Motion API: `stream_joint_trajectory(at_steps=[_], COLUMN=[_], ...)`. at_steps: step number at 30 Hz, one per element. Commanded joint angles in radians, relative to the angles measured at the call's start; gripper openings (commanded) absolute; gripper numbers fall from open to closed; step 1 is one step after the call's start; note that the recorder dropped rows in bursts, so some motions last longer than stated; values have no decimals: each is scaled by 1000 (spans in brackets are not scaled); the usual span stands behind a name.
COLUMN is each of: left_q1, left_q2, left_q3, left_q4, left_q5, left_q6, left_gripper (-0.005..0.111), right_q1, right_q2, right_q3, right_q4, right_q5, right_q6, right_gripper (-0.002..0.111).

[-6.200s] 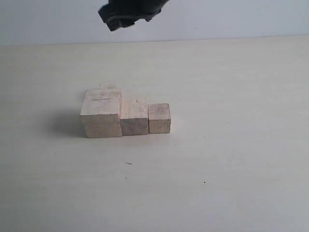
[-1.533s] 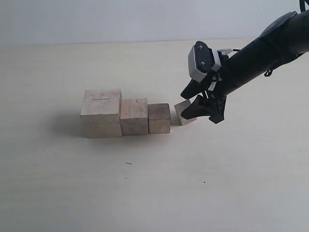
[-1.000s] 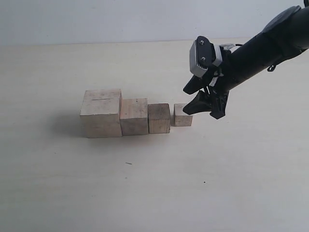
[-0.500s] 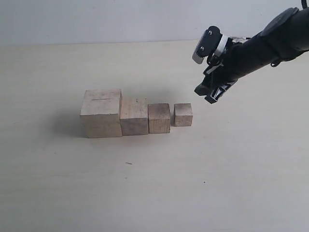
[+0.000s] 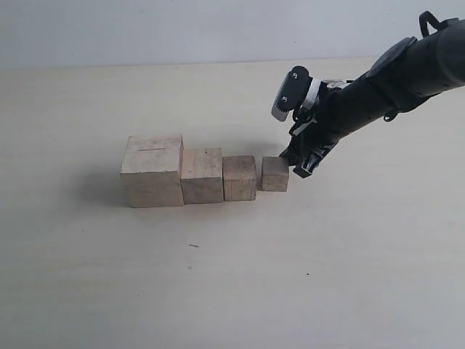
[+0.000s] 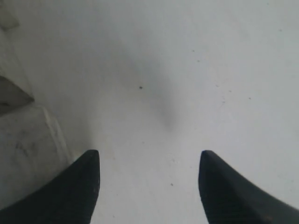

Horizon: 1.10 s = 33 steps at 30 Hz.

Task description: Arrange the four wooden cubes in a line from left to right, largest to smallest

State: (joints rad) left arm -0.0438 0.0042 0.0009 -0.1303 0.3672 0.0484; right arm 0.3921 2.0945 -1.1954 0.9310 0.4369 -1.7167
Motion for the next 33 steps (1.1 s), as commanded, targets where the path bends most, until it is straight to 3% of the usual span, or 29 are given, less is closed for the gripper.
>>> stream_joint_trajectory(at_steps=[1,33], left_q1=[-7,-7], left_q2=[-4,-4], left_q3=[-1,-1], left_q4=[-3,-3], left_q5=[-7,-7], left_q6=[-1,-1], left_gripper=[0,0], right_q1=[4,4], right_q2=[-4,-4], right_q3=[2,2], right_q4=[-26,124], right_q5=[10,66], right_q6=[-4,-149], right_gripper=[59,59])
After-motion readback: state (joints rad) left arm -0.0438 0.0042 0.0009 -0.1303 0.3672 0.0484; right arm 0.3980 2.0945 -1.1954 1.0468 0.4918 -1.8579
